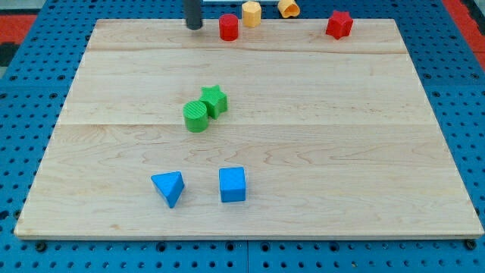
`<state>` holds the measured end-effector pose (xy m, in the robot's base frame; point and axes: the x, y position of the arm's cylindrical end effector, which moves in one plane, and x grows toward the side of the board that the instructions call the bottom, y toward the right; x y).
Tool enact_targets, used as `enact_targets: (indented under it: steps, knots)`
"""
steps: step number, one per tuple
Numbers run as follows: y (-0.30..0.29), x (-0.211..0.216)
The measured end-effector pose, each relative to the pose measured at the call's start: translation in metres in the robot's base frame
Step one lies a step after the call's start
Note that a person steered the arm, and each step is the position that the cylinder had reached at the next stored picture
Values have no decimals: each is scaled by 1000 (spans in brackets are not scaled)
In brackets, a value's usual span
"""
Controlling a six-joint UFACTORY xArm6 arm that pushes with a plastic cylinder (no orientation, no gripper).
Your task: Push the red circle into the red star
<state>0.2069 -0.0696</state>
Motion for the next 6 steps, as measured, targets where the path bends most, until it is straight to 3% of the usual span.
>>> enact_targets:
  steps: [1,2,3,4,5,6]
  knots:
    - [106,27]
    - [163,31]
    - [76,12]
    - [108,-3]
    - [183,-3]
    - [193,-3]
